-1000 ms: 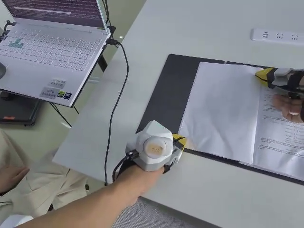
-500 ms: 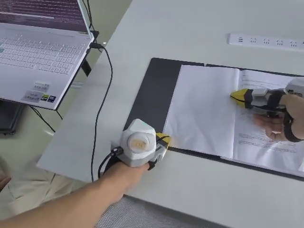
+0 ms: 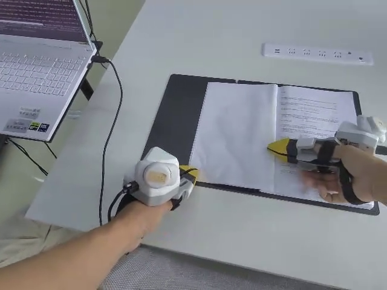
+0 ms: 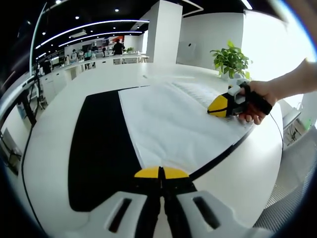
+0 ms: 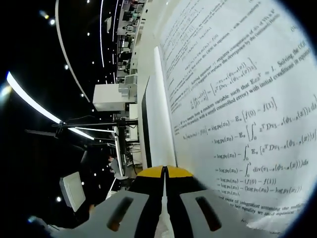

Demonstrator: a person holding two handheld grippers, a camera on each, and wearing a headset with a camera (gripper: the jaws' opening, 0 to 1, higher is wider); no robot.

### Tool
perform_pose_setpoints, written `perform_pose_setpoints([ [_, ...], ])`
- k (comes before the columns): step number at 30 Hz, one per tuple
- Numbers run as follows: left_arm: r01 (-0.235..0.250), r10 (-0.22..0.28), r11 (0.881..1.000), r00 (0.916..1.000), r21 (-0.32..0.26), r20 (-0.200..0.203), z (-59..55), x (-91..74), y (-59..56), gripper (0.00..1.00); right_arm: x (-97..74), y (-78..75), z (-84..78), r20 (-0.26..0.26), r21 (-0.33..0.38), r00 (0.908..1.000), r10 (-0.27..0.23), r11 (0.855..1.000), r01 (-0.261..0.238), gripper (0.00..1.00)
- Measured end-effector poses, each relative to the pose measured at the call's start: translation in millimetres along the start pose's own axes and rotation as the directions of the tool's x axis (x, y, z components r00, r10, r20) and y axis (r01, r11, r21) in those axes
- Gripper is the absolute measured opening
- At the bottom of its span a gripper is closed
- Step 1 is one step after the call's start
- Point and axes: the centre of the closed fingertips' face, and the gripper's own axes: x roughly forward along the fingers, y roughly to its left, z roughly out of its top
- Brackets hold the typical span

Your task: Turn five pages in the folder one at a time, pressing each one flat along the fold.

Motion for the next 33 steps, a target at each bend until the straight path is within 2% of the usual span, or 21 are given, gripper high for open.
perform_pose_setpoints([
  [9,0.012,-0.012,1.0,0.9999,0.022,-0.001,-0.2,0.8,0.0,0.0,-9.5,-10.7,-39.0,-0.037,0.008,0.9993,0.0,1.0,0.0,0.0],
  [11,0.014,-0.014,1.0,0.9999,0.024,-0.002,-0.3,0.6,-0.3,0.0,-12.3,-8.1,-51.8,-0.034,0.011,0.9994,0.003,1.0,-0.003,0.0],
  [13,0.015,-0.015,0.999,0.9999,0.028,-0.003,-0.2,0.3,-0.7,0.0,-13.8,-10.1,-55.8,-0.035,0.015,0.9994,0.002,1.0,-0.002,0.0],
  [14,0.015,-0.015,0.999,0.9999,0.03,-0.005,-0.1,0.1,-0.9,0.0,-15.0,-7.3,-63.8,-0.035,0.017,0.9994,0.001,1.0,-0.001,0.0],
  [19,0.014,-0.013,0.999,0.9998,0.036,-0.013,0.3,-0.8,-1.4,0.0,-18.9,-6.5,-83.0,-0.052,0.021,0.9986,0.001,1.0,0.0,0.0],
  [23,0.015,-0.014,0.999,0.9997,0.037,-0.018,0.6,-1.2,-1.5,0.0,-24.2,-7.1,-103.5,-0.093,-0.016,0.9954,-0.023,1.0,0.021,0.0],
  [25,0.017,-0.016,0.999,0.9997,0.032,-0.02,1.0,-1.5,-1.6,0.0,-27.6,-3.0,-110.6,-0.092,-0.01,0.9957,-0.012,1.0,0.011,0.0],
  [26,0.017,-0.016,0.999,0.9996,0.032,-0.022,1.1,-1.6,-1.7,0.0,-30.0,4.2,-114.1,-0.08,-0.009,0.9967,0.009,1.0,-0.01,0.0],
  [29,0.017,-0.016,0.999,0.9995,0.028,-0.026,1.5,-2.2,-2.1,0.0,-35.6,15.3,-118.6,-0.05,-0.016,0.9983,0.029,0.999,-0.03,0.0],
  [31,0.015,-0.014,1.0,0.9995,0.013,-0.027,1.6,-2.2,-1.9,0.0,-42.0,30.9,-130.9,-0.032,-0.017,0.9983,0.049,0.999,-0.049,0.0],
  [32,0.013,-0.013,1.0,0.9995,0.005,-0.027,1.7,-2.2,-1.9,0.0,-44.0,31.1,-127.9,-0.023,-0.018,0.9982,0.055,0.998,-0.055,0.0],
  [33,0.009,-0.009,1.0,0.9995,-0.003,-0.029,1.8,-1.6,-1.4,0.0,-47.5,37.9,-130.2,-0.003,-0.032,0.9975,0.07,0.997,-0.07,0.0],
])
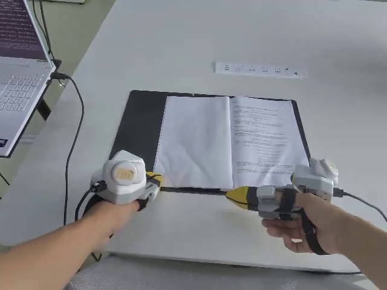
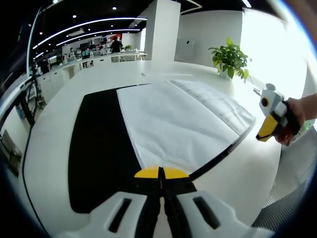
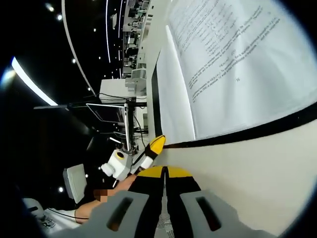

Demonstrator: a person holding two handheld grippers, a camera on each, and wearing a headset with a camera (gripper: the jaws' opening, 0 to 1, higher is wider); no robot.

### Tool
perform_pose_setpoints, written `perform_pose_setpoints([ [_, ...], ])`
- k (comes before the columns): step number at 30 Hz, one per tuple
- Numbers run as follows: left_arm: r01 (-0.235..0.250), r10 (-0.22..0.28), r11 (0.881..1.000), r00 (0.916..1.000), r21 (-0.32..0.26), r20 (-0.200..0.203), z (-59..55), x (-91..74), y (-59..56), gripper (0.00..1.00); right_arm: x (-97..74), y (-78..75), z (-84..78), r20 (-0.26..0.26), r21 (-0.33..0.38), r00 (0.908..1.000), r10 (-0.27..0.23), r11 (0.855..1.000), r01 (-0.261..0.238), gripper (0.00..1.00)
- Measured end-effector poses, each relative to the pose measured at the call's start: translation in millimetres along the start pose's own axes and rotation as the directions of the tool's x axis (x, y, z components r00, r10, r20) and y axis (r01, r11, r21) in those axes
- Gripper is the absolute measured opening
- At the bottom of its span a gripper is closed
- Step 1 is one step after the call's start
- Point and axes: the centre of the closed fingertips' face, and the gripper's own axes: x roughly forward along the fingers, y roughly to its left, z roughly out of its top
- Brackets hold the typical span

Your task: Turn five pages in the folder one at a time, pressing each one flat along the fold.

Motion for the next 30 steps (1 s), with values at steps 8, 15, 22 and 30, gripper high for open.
perform_pose_setpoints([
  [8,-0.008,0.009,1.0,0.9977,0.01,-0.067,-1.9,-15.1,-4.7,0.0,-33.7,25.1,3.6,0.122,-0.142,0.9925,-0.002,0.99,0.02,0.11],
  [15,0.014,-0.014,1.0,0.9998,-0.008,-0.017,16.6,-50.9,-14.9,0.09,-80.1,42.1,17.4,0.316,-0.3,0.9464,-0.065,0.939,0.165,0.29],
  [22,0.016,-0.017,1.0,0.9985,0.018,0.052,44.5,-95.5,-23.6,0.23,-115.5,50.2,12.7,0.38,-0.481,0.9016,-0.206,0.788,0.383,0.41],
  [30,-0.001,-0.001,0.999,0.9976,0.034,0.069,62.3,-127.4,-28.6,0.38,-137.4,71.5,6.3,0.432,-0.546,0.8768,-0.21,0.713,0.44,0.57],
])
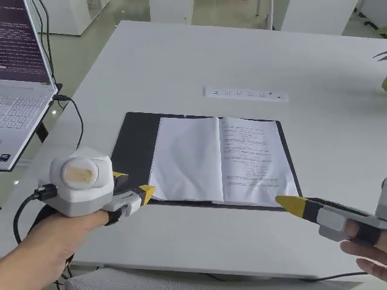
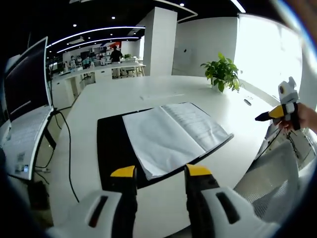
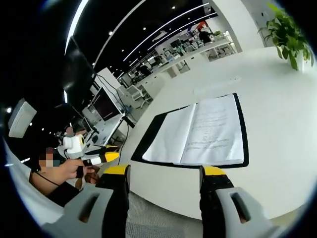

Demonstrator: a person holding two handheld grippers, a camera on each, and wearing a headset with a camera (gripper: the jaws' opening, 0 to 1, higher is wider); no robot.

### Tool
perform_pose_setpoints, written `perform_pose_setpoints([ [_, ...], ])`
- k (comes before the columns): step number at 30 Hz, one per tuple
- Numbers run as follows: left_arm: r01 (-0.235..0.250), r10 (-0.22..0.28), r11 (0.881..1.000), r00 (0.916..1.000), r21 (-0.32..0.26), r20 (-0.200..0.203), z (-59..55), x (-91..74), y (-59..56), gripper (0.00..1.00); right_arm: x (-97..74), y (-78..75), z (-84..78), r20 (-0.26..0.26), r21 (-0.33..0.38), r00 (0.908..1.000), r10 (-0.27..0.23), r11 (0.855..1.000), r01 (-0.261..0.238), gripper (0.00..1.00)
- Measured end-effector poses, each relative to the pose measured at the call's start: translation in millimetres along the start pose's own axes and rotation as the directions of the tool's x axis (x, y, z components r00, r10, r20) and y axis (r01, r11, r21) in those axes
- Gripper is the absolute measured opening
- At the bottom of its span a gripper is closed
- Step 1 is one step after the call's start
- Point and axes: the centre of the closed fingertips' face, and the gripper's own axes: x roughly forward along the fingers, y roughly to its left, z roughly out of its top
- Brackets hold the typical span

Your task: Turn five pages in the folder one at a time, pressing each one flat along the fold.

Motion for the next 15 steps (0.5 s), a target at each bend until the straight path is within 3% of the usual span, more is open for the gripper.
perform_pose_setpoints([
  [7,-0.005,0.005,1.0,1.0,-0.01,0.002,14.4,-17.6,-6.3,0.55,-18.4,-8.3,18.9,0.073,-0.007,0.9957,-0.058,0.998,0.059,0.62],
  [15,0.027,-0.027,1.0,0.9994,0.006,0.022,17.0,-22.0,-16.1,0.58,-28.6,-26.8,29.4,0.12,0.01,0.9882,-0.096,0.995,0.095,0.59],
])
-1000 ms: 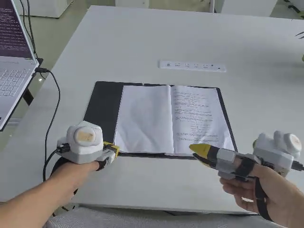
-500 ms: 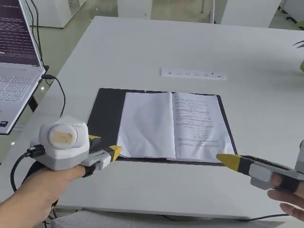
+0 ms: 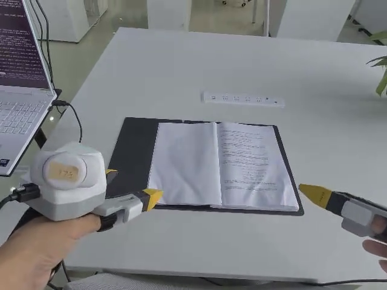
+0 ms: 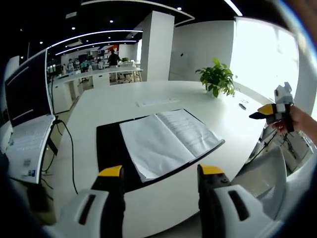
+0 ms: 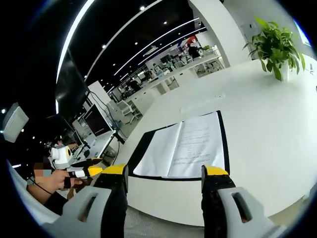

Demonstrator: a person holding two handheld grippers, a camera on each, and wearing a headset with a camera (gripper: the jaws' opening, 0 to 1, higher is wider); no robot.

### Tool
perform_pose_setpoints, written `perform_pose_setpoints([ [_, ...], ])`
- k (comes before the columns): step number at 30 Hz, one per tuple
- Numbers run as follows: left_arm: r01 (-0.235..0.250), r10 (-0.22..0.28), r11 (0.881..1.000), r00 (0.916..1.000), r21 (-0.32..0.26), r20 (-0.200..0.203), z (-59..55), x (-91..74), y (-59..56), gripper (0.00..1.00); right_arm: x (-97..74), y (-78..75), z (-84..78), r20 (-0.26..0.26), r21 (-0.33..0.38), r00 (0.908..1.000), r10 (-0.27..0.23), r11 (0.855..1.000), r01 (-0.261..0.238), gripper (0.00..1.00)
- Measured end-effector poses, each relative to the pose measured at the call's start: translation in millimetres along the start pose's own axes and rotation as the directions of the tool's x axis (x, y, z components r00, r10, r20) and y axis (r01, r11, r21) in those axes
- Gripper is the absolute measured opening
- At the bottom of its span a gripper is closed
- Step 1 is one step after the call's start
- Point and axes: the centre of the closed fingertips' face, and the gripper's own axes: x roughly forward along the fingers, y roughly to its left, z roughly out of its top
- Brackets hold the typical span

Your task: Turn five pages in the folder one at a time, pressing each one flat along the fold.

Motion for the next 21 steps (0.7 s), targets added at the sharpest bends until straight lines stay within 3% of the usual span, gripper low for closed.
perform_pose_setpoints([
  [9,-0.005,0.005,1.0,1.0,-0.008,0.001,-2.1,-2.7,-2.9,0.6,1.3,-13.6,0.1,0.003,-0.016,0.9994,-0.034,0.999,0.034,0.59],
  [21,-0.015,0.015,1.0,0.9999,-0.025,0.0,-1.4,-7.4,-6.7,0.63,12.5,-19.8,0.2,-0.025,-0.023,0.9995,-0.019,1.0,0.018,0.59],
])
